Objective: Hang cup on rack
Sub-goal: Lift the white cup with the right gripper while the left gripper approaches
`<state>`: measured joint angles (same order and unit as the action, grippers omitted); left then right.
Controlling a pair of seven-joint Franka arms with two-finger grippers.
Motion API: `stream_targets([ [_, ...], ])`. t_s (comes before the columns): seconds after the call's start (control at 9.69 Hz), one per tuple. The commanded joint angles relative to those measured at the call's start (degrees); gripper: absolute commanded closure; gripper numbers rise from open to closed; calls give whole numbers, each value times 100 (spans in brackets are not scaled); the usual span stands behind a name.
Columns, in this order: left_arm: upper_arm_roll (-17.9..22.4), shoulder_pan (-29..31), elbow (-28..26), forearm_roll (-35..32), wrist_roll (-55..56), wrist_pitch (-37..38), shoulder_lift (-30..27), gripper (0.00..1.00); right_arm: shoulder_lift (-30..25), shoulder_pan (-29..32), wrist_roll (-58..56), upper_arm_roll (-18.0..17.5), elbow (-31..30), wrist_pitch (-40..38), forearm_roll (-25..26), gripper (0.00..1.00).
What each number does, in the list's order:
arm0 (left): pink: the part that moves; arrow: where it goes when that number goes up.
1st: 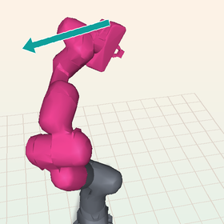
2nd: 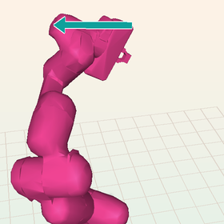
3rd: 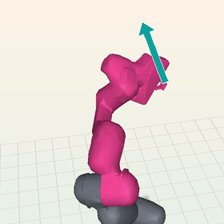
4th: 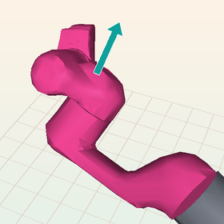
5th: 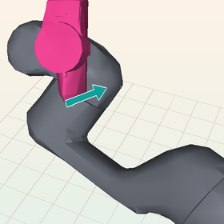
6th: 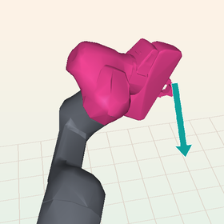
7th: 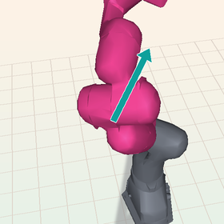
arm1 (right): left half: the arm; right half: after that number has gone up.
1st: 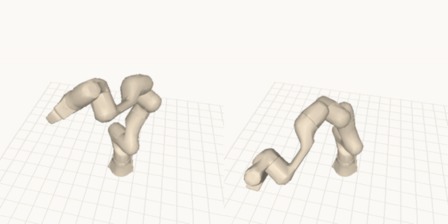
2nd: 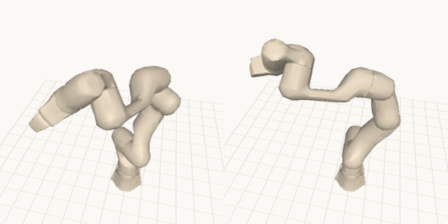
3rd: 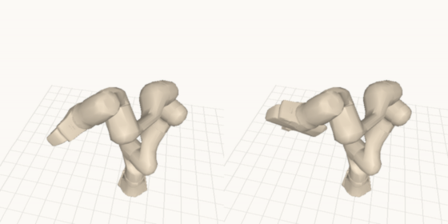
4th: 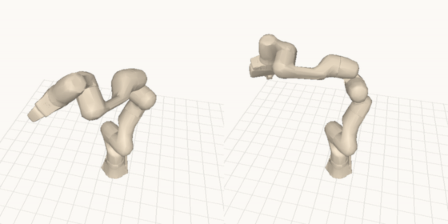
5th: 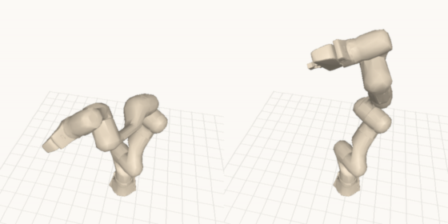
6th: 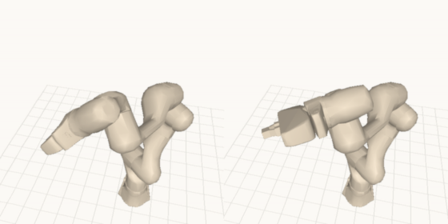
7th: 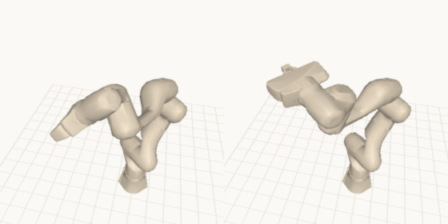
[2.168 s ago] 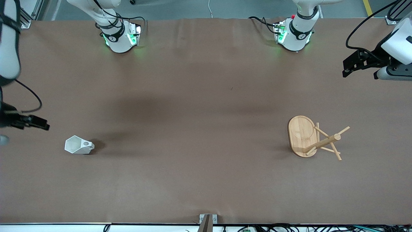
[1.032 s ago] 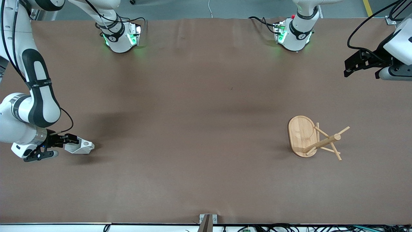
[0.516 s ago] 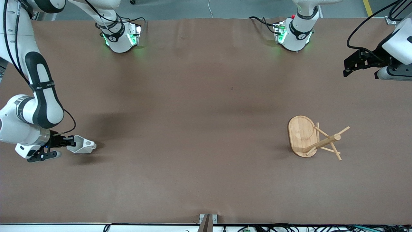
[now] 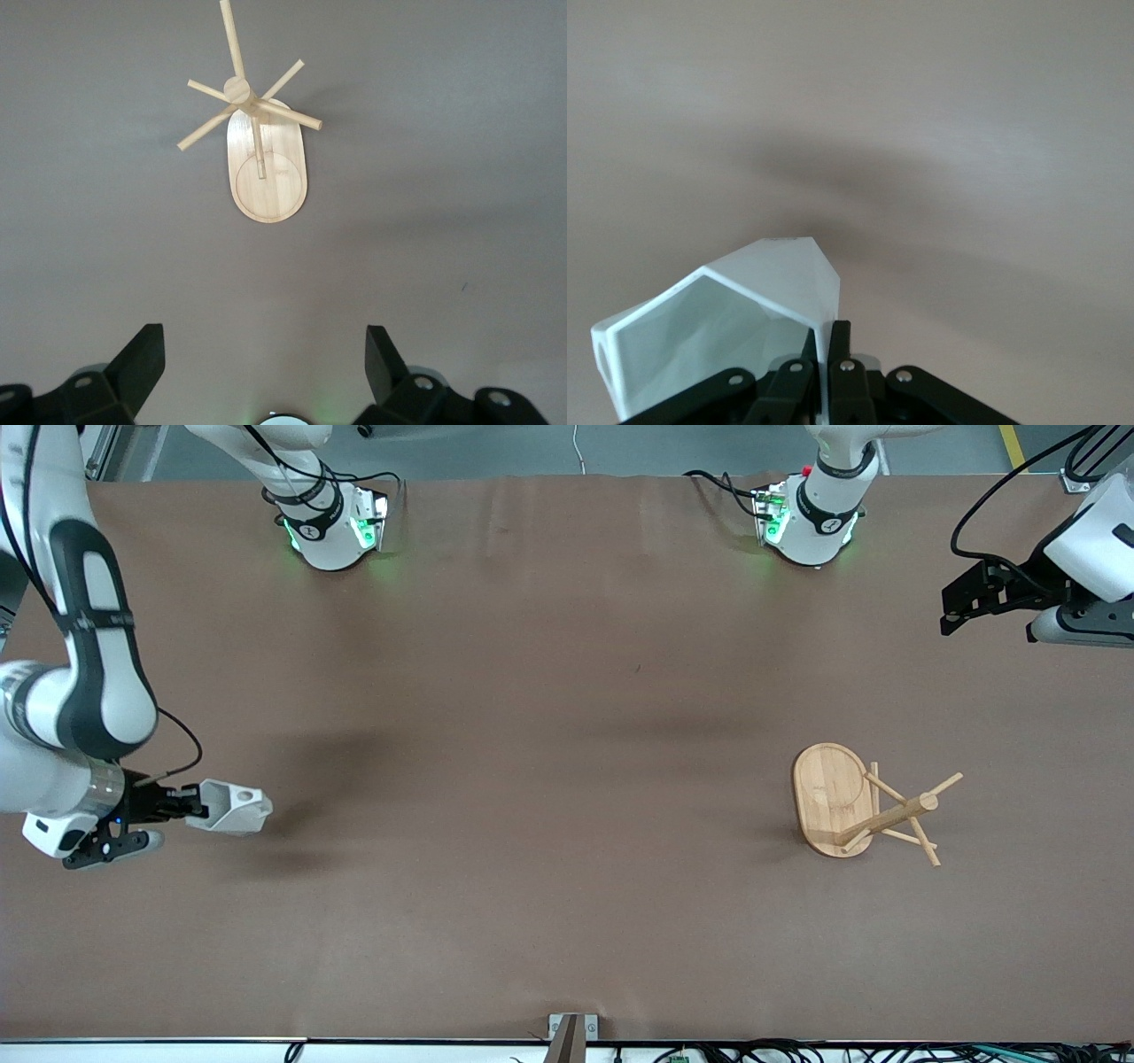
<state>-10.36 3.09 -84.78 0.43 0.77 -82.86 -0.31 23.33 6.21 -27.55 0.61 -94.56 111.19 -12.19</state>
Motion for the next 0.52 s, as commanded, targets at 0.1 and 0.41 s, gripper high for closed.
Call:
stream_targets([
  [0.1,-89,-133,-55,718,-417,112,258,0,-689,-347,39,-17,-72,-1384,-1684,99],
  [0.41,-649,-755,-21,1135,-1088,-298,286,0,-926,-655,241,-8,-71,-2476,-3485,100],
])
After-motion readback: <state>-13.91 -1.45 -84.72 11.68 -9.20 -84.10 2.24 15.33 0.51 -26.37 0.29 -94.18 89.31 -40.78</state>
